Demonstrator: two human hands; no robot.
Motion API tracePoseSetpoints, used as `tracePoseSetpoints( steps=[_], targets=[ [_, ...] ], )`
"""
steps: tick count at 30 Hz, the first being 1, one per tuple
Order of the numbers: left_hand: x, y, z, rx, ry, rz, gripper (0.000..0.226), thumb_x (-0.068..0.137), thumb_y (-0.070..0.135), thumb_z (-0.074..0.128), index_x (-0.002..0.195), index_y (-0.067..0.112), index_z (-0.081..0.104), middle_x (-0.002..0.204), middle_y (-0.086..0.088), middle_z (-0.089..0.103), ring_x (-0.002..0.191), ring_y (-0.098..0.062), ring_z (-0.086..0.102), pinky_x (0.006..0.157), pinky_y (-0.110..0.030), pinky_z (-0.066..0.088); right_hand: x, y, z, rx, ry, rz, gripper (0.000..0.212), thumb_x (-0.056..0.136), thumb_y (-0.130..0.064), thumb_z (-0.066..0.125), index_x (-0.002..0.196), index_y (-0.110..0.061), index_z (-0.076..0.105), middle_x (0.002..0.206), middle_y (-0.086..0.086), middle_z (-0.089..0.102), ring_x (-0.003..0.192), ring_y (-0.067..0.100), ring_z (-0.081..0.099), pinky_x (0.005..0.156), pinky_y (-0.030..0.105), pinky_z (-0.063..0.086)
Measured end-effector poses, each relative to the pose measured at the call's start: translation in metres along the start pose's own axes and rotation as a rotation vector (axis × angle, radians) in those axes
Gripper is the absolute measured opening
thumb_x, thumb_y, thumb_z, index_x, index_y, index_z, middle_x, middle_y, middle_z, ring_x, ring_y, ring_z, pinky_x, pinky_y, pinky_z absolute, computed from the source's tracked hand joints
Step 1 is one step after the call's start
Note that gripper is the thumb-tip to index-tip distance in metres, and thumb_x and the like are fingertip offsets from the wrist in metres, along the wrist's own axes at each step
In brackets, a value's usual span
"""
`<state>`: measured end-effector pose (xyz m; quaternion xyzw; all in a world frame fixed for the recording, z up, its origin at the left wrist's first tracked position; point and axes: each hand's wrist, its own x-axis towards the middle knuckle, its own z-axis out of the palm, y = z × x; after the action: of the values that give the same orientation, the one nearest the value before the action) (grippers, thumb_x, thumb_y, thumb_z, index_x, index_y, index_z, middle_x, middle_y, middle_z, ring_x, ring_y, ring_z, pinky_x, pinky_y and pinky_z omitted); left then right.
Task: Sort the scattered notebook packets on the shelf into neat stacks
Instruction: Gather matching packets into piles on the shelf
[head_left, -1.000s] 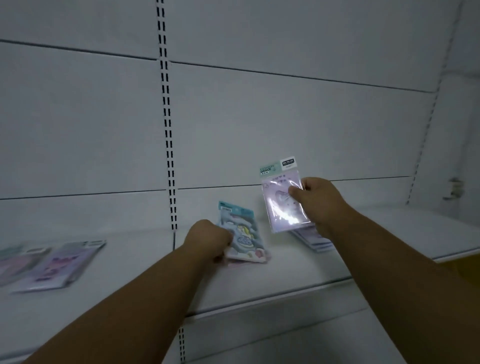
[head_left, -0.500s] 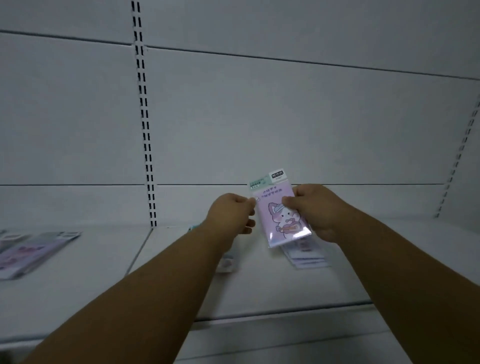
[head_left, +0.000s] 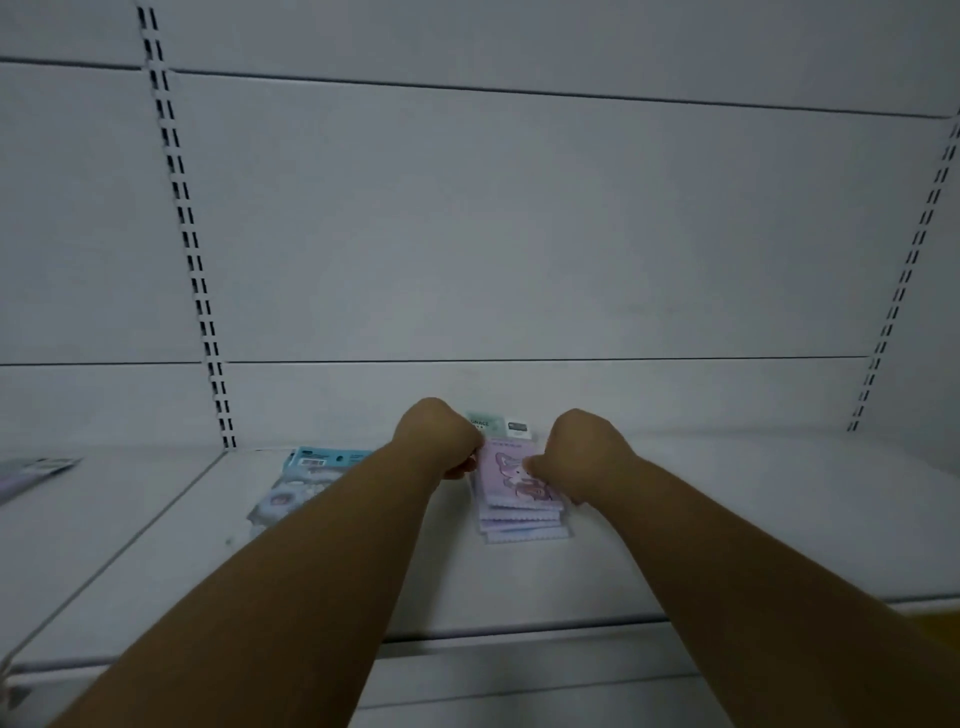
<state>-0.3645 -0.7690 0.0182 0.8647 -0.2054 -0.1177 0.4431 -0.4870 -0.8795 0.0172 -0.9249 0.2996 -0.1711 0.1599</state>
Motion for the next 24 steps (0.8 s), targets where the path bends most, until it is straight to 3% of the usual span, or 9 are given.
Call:
tracePoseSetpoints(
  steps=[4,7,11,17,24],
  targets=[
    [0.0,-0.006,0.007,0.38,0.176,0.137,0.036,0.074,0.039,0.077,0.071,0.016,0.049,0.071,0.0,0.057,0.07,-0.019,0.058,0.064,-0.028,0.046,-0.001,0.004,0.005,-0.04,0.034,-0.062,0.035,0.075,-0.038,0.071,0.063,-0.018,0.046,0.064,-0.001,0.051,0.055,0.009,0.044,0.047,0.023,0.027],
    [-0.003,-0.012,0.003,0.408,0.201,0.216,0.031,0.078,0.042,0.071,0.078,0.019,0.051,0.078,0.001,0.056,0.074,-0.017,0.054,0.066,-0.027,0.041,-0.003,-0.004,0.004,-0.046,0.091,-0.138,0.028,0.079,-0.041,0.068,0.087,-0.017,0.057,0.09,0.004,0.062,0.072,0.014,0.05,0.063,0.025,0.037],
    [-0.011,-0.03,-0.034,0.458,0.256,0.338,0.025,0.083,0.04,0.064,0.1,0.023,0.057,0.096,0.002,0.062,0.082,-0.015,0.053,0.072,-0.028,0.043,-0.01,-0.044,0.001,0.018,0.196,-0.33,0.046,0.08,-0.042,0.067,0.118,-0.02,0.055,0.113,0.005,0.056,0.096,0.02,0.057,0.079,0.032,0.048],
    [-0.048,-0.099,-0.161,0.567,0.4,0.373,0.028,0.082,0.046,0.062,0.102,0.027,0.059,0.096,0.006,0.061,0.084,-0.014,0.057,0.077,-0.03,0.051,-0.033,-0.179,0.007,0.044,0.274,-0.608,0.045,0.083,-0.042,0.062,0.122,-0.024,0.047,0.115,0.003,0.052,0.098,0.02,0.054,0.08,0.035,0.05],
    [-0.113,-0.24,-0.331,0.612,0.505,0.174,0.025,0.084,0.043,0.06,0.099,0.024,0.062,0.098,0.002,0.065,0.085,-0.014,0.058,0.079,-0.03,0.051,-0.089,-0.384,0.062,-0.047,0.249,-0.874,0.046,0.085,-0.045,0.055,0.121,-0.019,0.046,0.113,0.008,0.053,0.099,0.027,0.052,0.079,0.04,0.047]
  ],
)
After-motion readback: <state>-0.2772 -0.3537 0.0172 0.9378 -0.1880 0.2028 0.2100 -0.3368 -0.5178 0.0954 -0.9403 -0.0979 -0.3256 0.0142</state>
